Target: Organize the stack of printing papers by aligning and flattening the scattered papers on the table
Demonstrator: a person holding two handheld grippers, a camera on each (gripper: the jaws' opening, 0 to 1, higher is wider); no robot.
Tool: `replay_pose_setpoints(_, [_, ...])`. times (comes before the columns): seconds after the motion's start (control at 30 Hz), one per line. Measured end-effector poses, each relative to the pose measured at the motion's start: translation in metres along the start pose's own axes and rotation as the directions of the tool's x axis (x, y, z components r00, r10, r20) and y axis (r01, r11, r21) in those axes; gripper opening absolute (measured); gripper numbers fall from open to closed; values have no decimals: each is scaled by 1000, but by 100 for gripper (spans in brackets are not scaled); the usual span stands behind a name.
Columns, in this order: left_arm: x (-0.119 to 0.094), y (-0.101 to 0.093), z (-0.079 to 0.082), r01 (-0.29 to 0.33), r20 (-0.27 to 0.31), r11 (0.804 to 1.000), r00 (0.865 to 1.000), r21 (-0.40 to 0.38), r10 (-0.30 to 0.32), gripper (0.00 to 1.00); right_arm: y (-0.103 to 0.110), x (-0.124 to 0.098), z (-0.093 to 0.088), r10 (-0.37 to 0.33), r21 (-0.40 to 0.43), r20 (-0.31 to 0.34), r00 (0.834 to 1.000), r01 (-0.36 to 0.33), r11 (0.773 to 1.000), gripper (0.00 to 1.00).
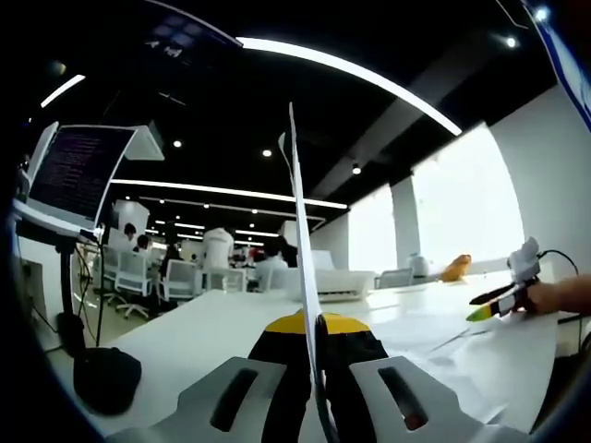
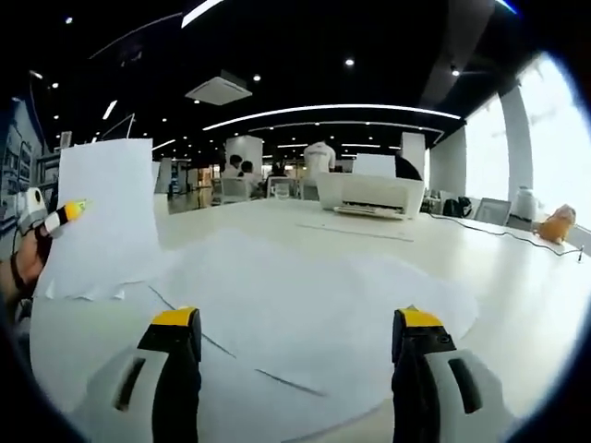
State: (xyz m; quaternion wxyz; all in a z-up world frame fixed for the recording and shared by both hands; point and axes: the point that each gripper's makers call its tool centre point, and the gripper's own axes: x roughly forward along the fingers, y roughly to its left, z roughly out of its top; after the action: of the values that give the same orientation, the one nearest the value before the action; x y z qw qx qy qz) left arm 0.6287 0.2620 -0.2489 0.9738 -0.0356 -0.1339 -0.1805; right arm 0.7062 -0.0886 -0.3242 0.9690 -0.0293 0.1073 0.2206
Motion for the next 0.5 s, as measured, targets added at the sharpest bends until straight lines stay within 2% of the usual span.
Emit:
replay_pose_setpoints(0.27, [0, 1, 0, -5, 2, 1000, 1000, 3, 5, 6, -10, 17, 2, -6, -27, -14, 1000, 5, 1000, 80])
replay_pose_setpoints(0.5, [0, 2, -1, -5, -3, 1000, 1000, 7, 5, 6, -14, 30, 12, 10, -3, -7, 1000, -10, 1000, 81])
